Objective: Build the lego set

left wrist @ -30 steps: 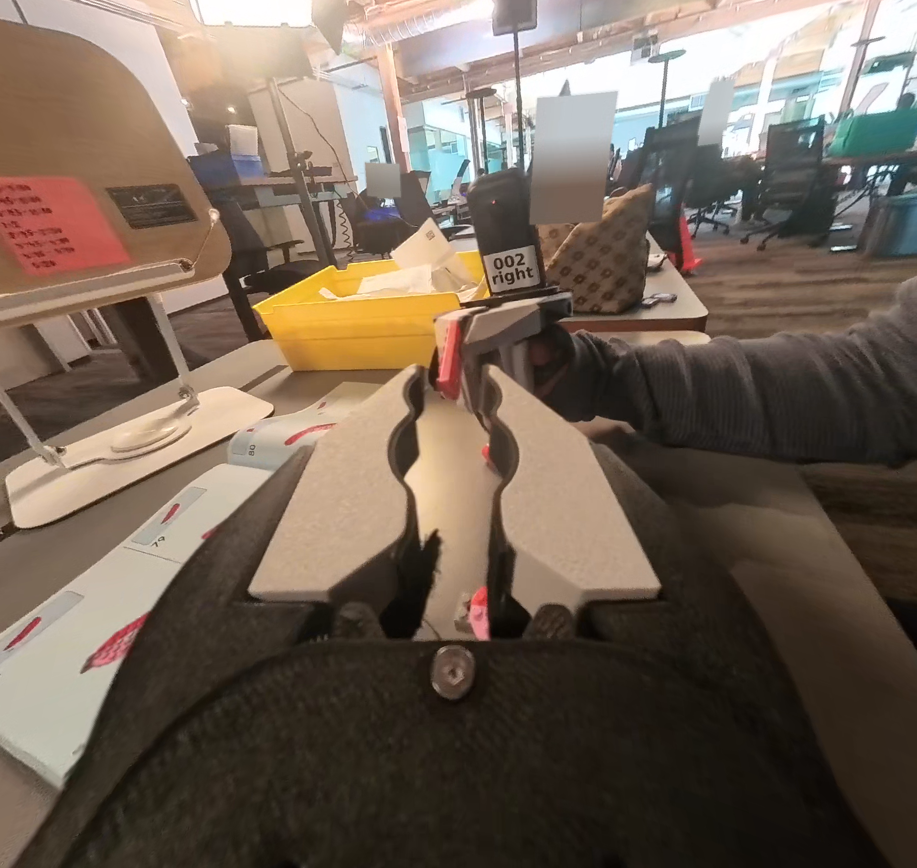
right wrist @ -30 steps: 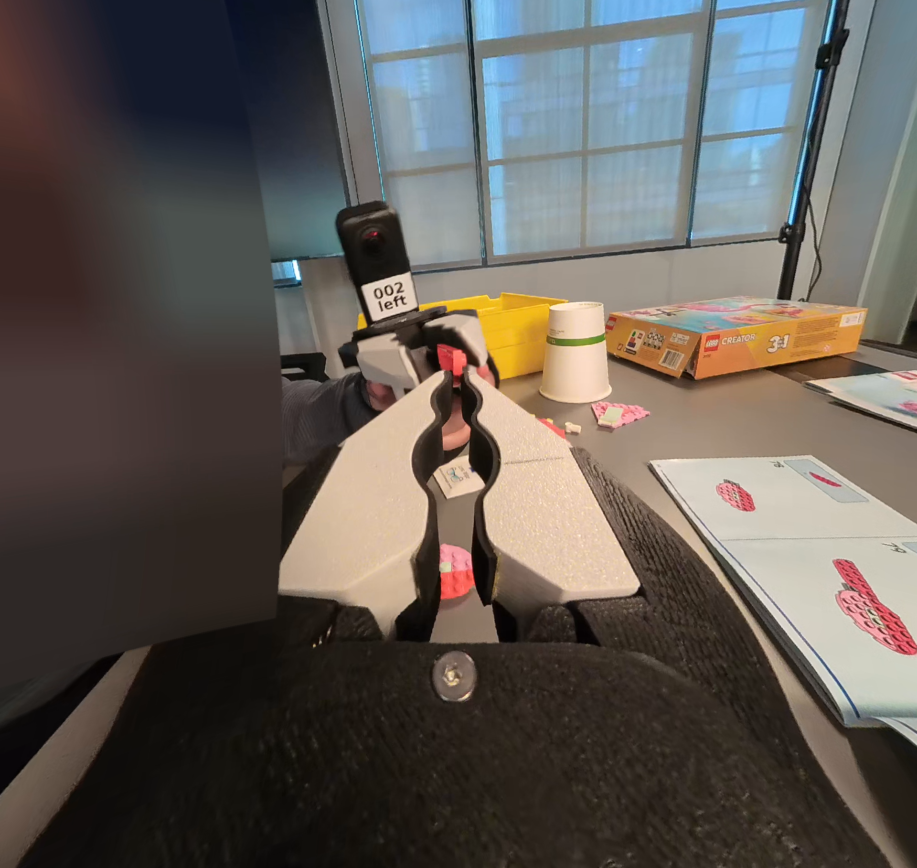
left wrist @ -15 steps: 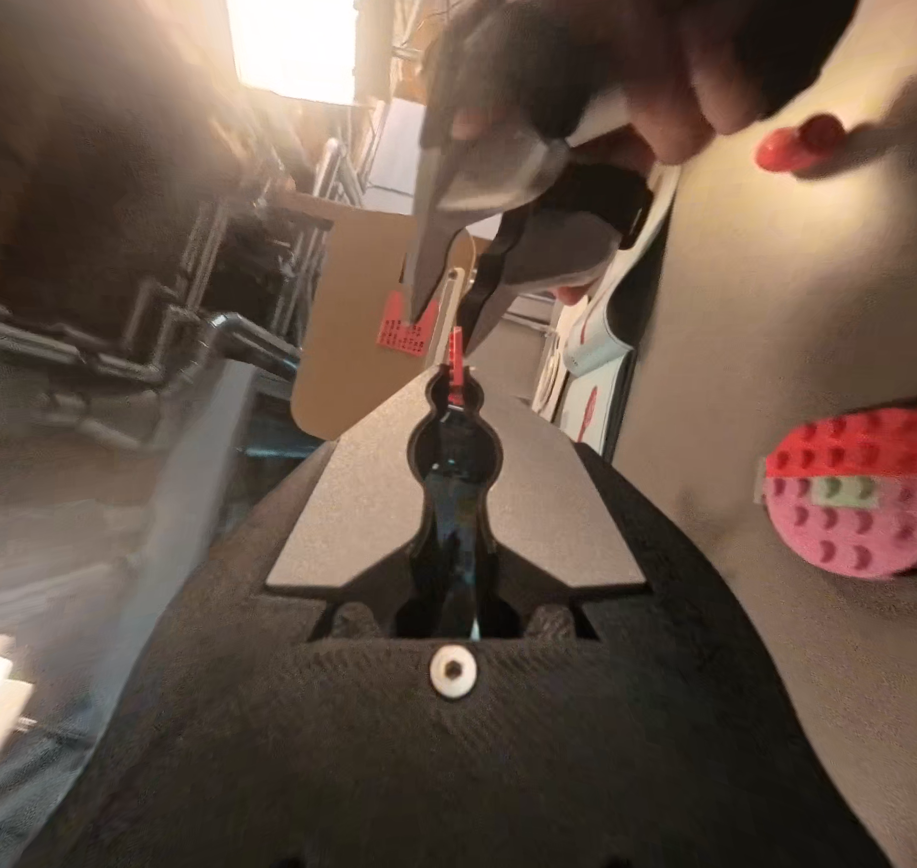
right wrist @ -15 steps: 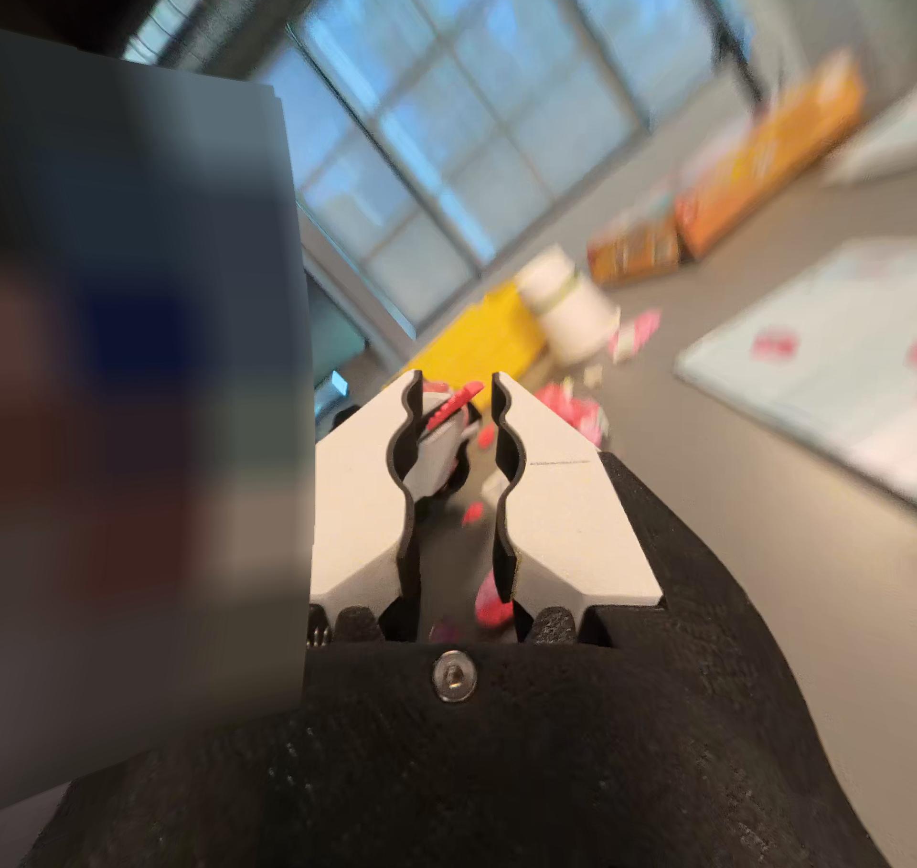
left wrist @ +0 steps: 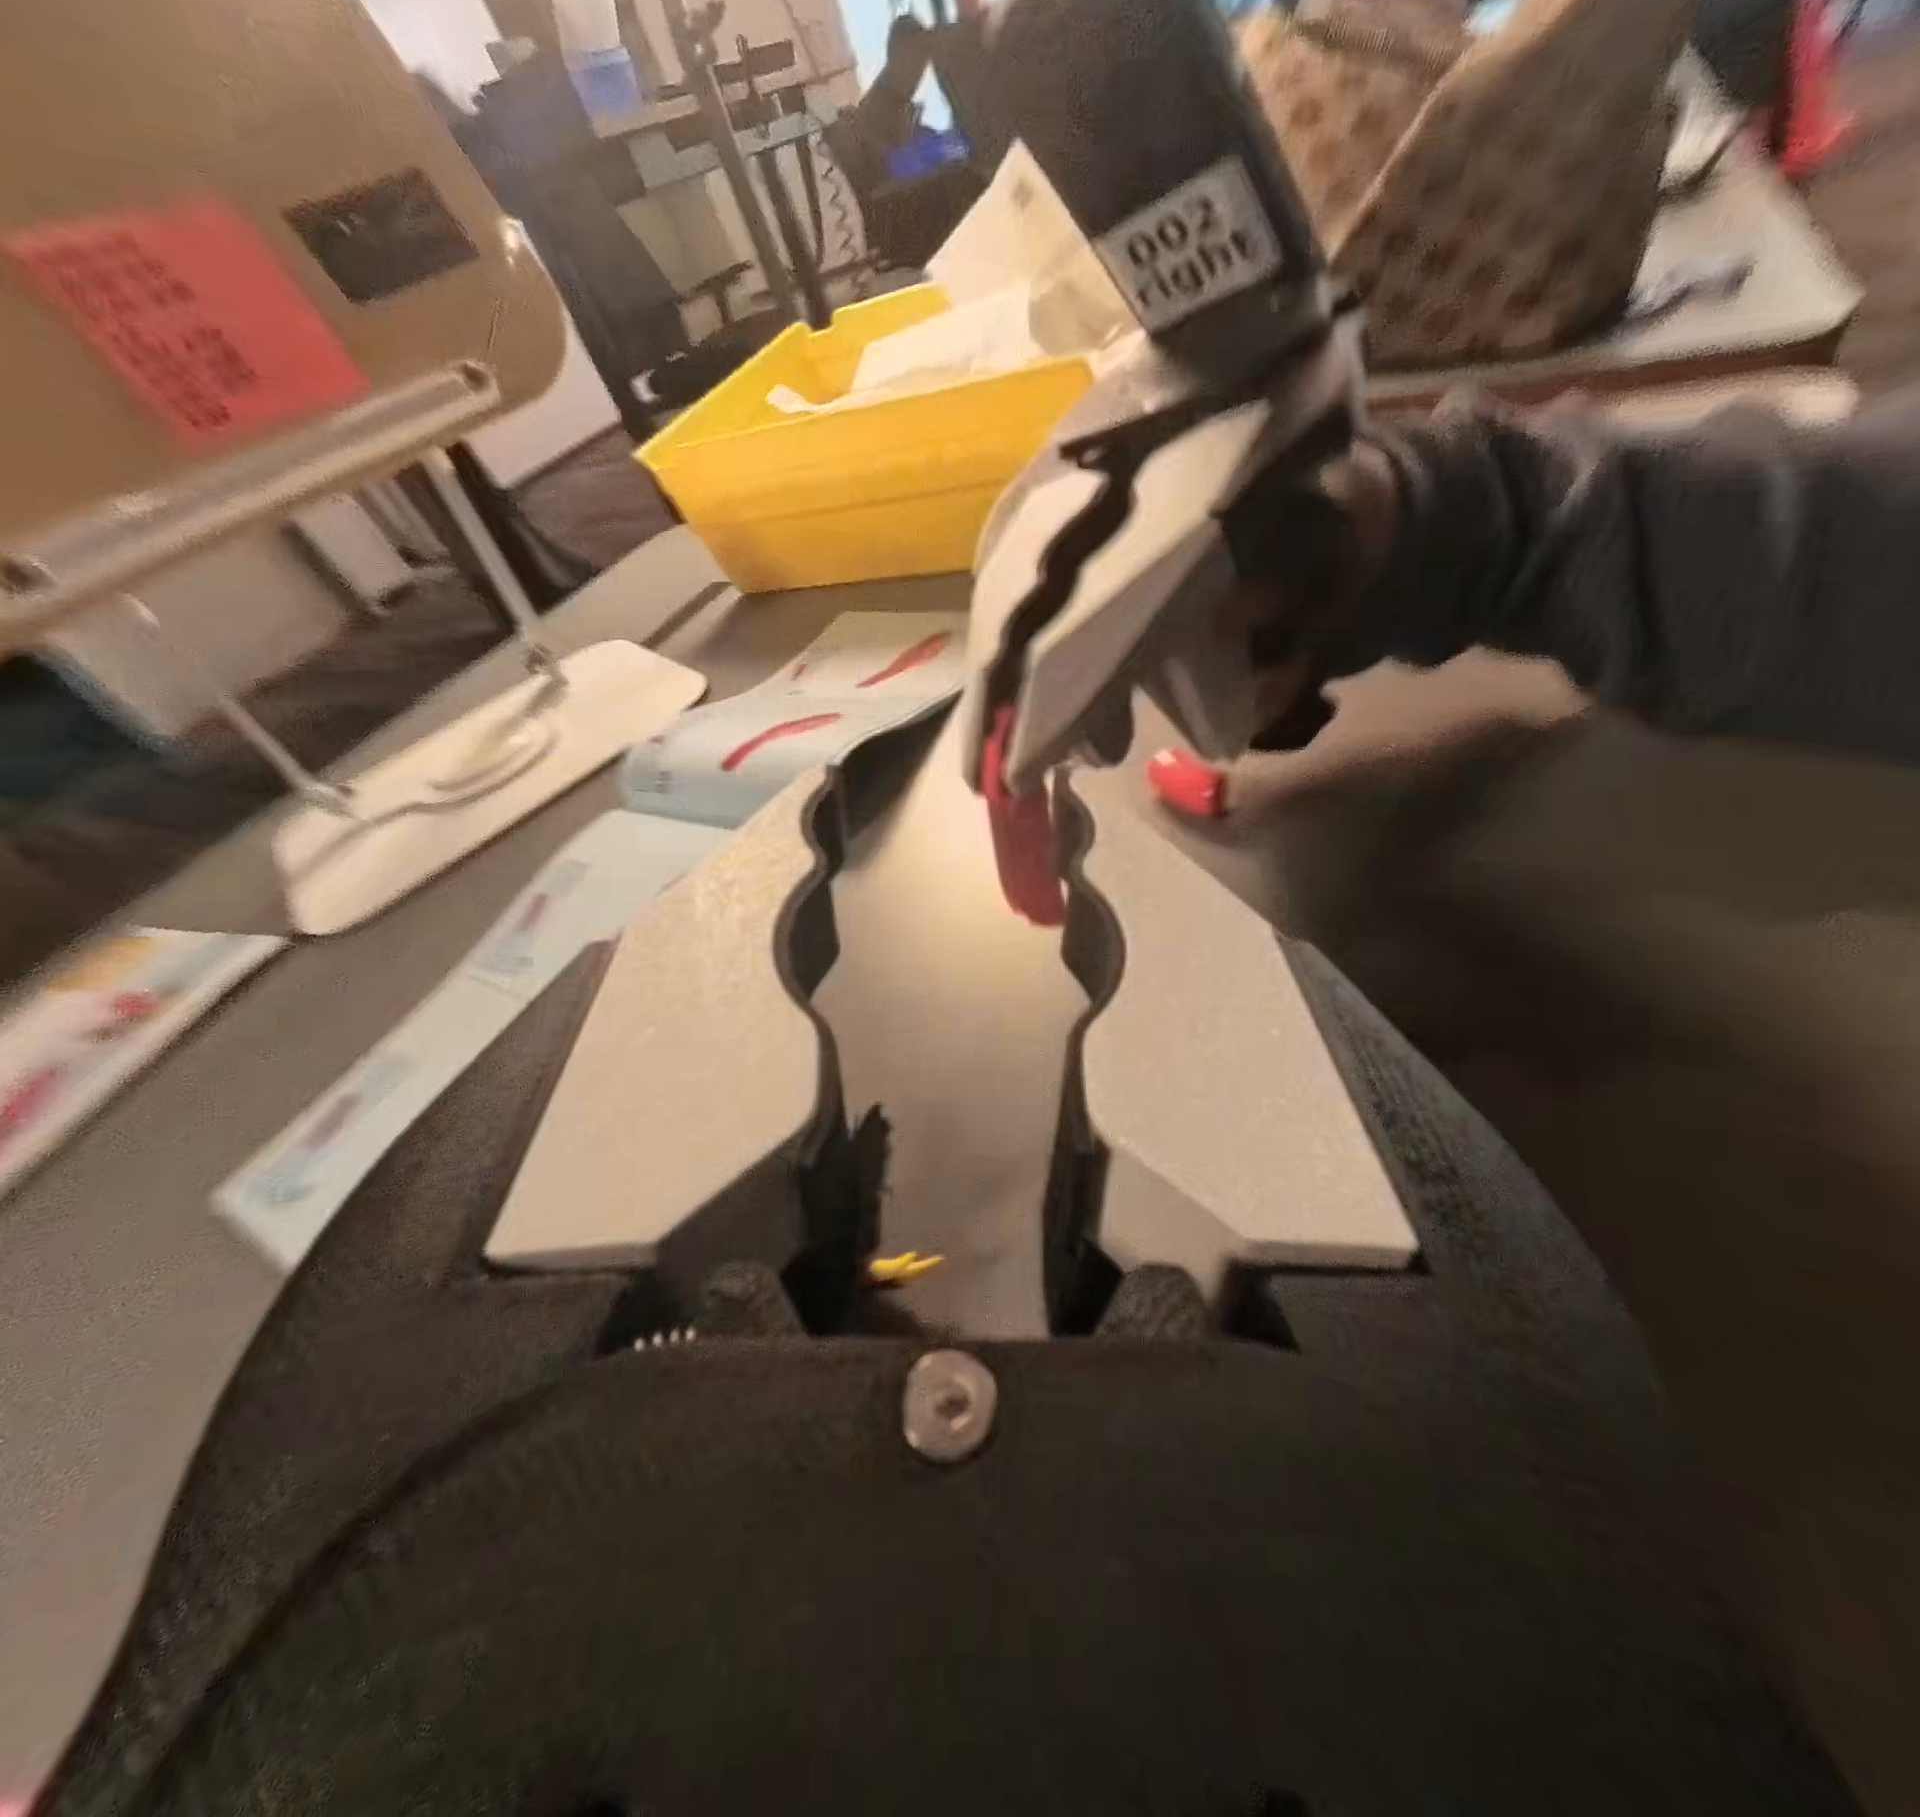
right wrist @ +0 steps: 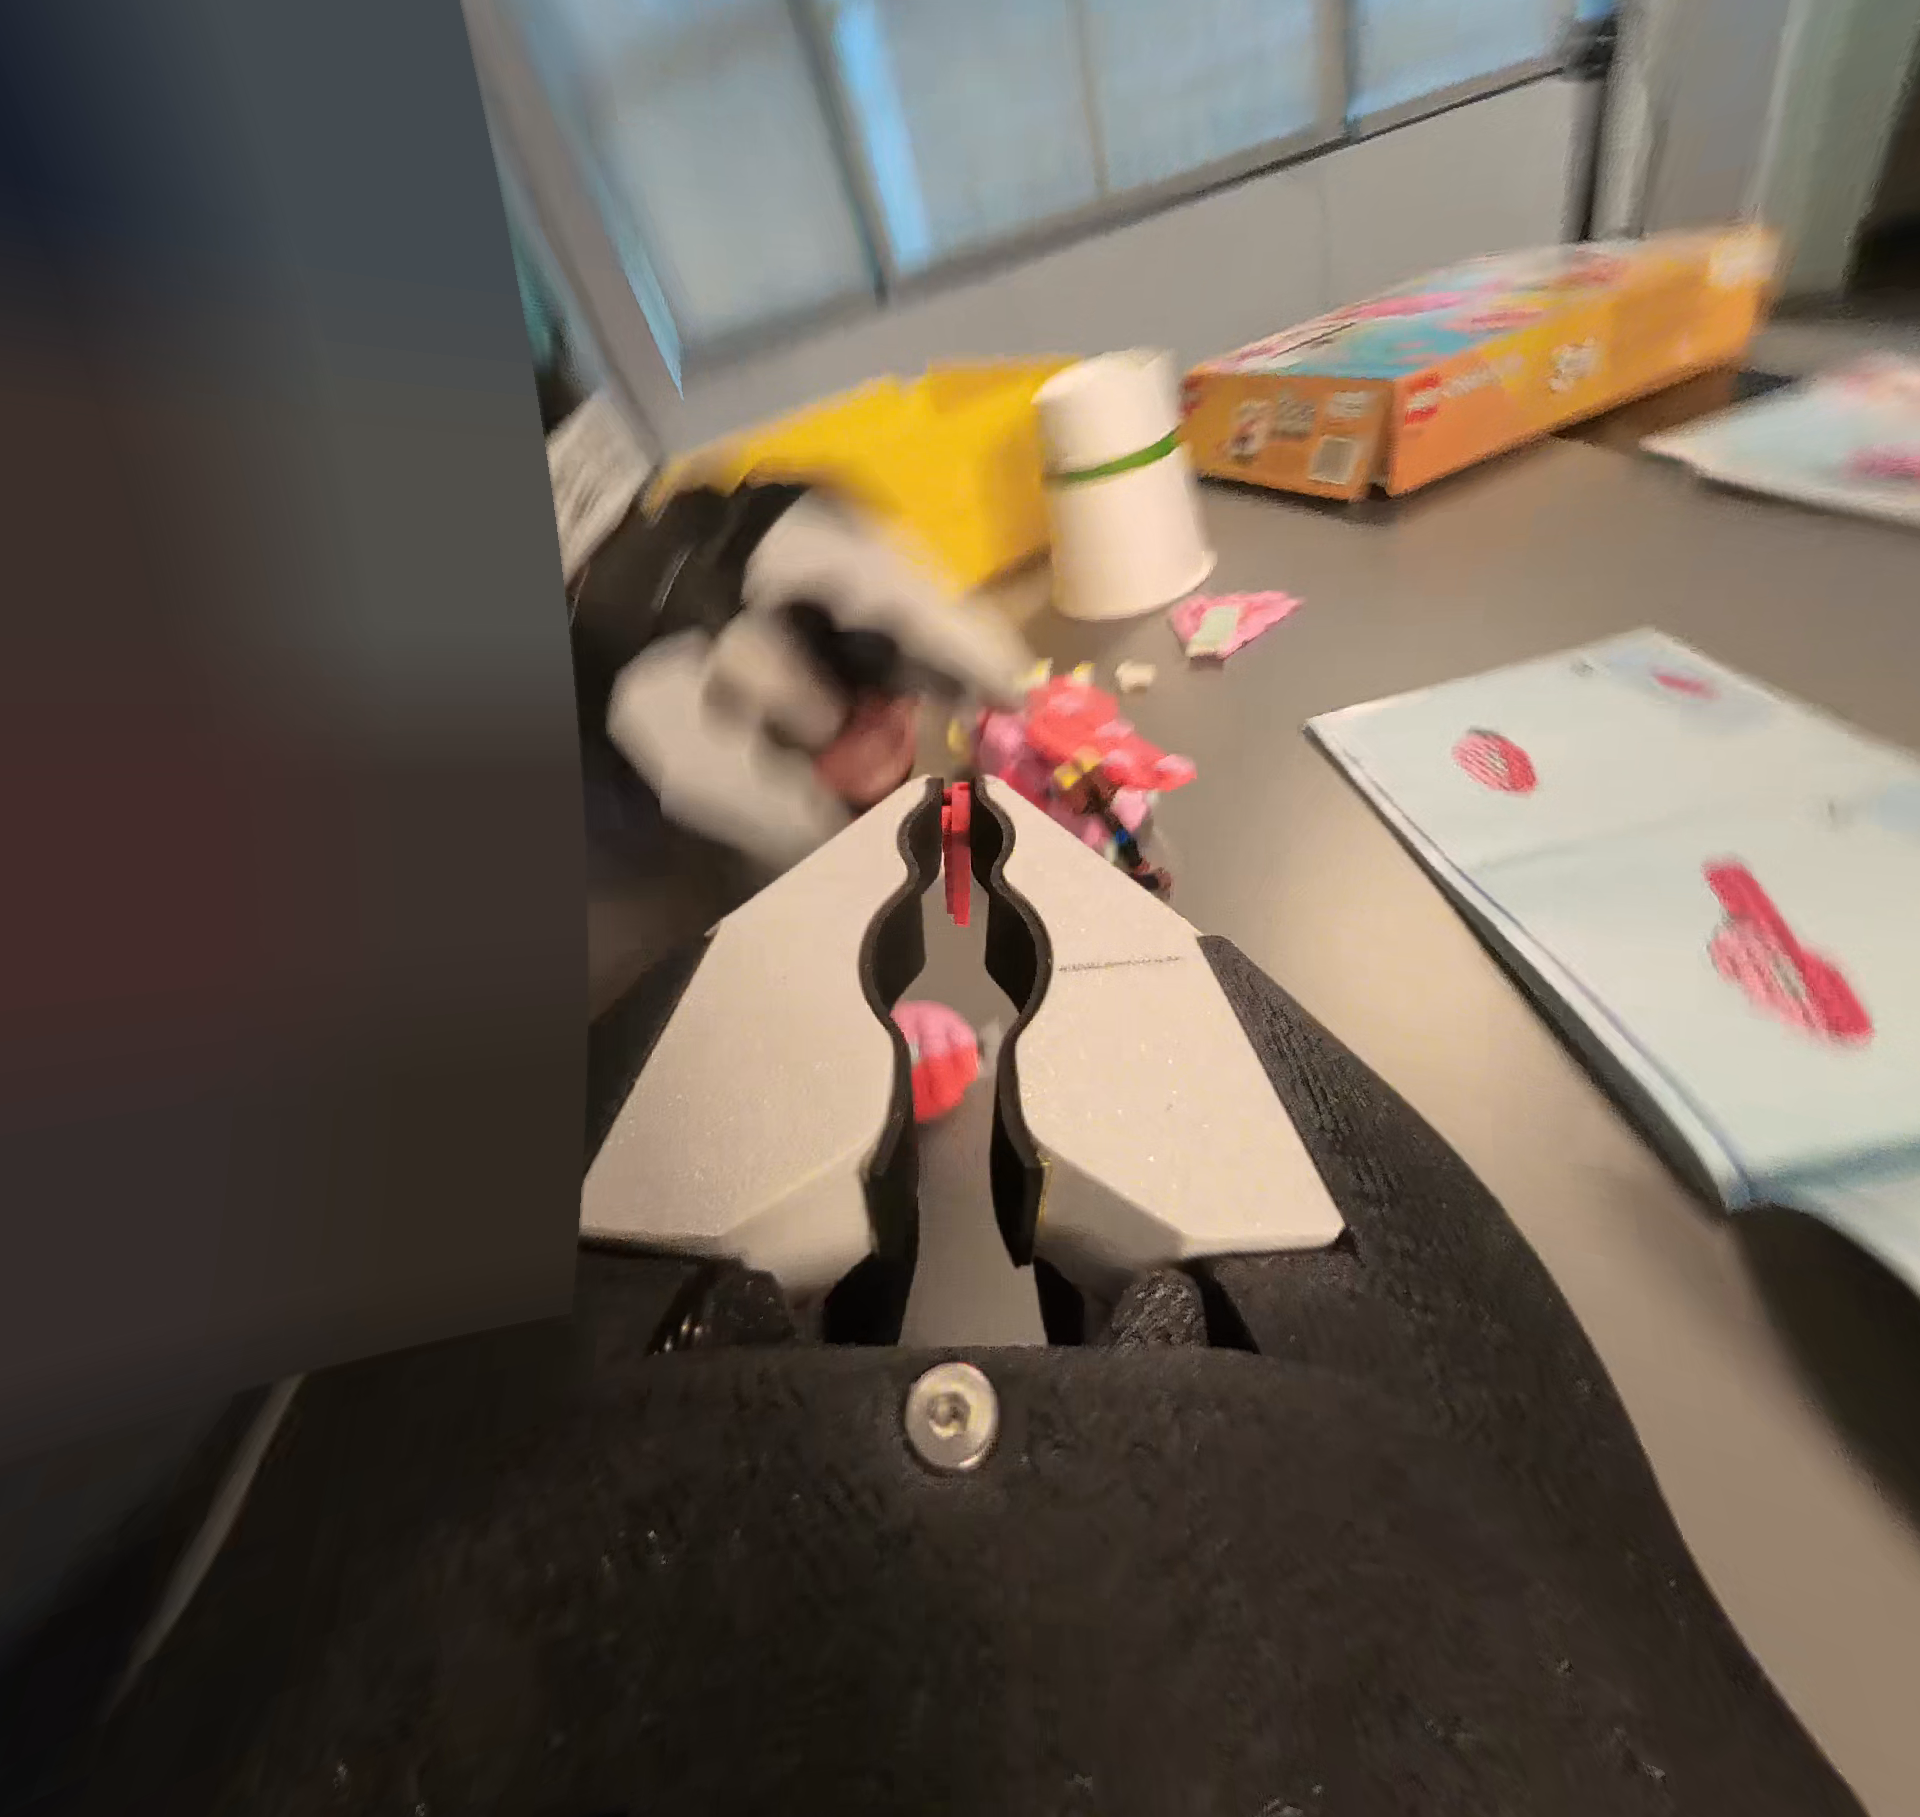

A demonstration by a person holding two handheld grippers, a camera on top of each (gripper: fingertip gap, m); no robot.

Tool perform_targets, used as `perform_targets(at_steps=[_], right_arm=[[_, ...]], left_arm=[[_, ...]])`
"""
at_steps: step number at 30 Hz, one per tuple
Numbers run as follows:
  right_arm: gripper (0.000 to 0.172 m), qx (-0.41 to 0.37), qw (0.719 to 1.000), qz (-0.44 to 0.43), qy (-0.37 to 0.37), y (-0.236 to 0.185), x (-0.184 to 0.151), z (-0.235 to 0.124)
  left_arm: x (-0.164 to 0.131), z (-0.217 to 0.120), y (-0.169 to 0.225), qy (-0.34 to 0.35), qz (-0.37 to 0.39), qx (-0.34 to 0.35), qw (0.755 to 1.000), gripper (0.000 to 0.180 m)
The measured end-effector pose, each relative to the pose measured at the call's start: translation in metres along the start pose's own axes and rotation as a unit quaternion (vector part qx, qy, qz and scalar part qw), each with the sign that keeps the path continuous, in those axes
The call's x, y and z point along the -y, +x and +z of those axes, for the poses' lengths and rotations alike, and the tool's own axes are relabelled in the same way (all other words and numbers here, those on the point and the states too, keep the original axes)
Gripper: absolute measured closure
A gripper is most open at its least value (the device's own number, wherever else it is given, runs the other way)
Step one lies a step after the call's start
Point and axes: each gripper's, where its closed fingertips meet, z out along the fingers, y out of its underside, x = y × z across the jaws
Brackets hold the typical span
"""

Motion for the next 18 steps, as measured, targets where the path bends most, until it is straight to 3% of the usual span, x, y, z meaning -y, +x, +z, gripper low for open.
perform_targets(at_steps=[1,5,13,15,18], right_arm=[[0.169,0.007,1.0,-0.02,-0.006,-0.005,-0.002,0.002],[0.17,0.029,0.999,-0.042,-0.002,-0.013,-0.002,0.001],[0.166,0.055,0.998,-0.017,0.024,-0.019,0.003,0.002],[0.164,0.038,0.999,-0.008,0.035,-0.012,0.006,0.002],[0.139,-0.029,0.999,0.008,-0.02,0.009,-0.01,0.002]], left_arm=[[-0.001,-0.001,0.004,0.001,-0.031,-0.029,0.999,0.141],[0.0,-0.003,0.017,0.006,-0.092,-0.096,0.991,0.152],[-0.005,0.0,0.023,-0.009,-0.075,-0.11,0.991,0.175],[-0.005,-0.001,0.012,-0.008,-0.085,-0.082,0.993,0.177],[-0.004,-0.006,-0.02,0.003,-0.098,-0.003,0.995,0.177]])
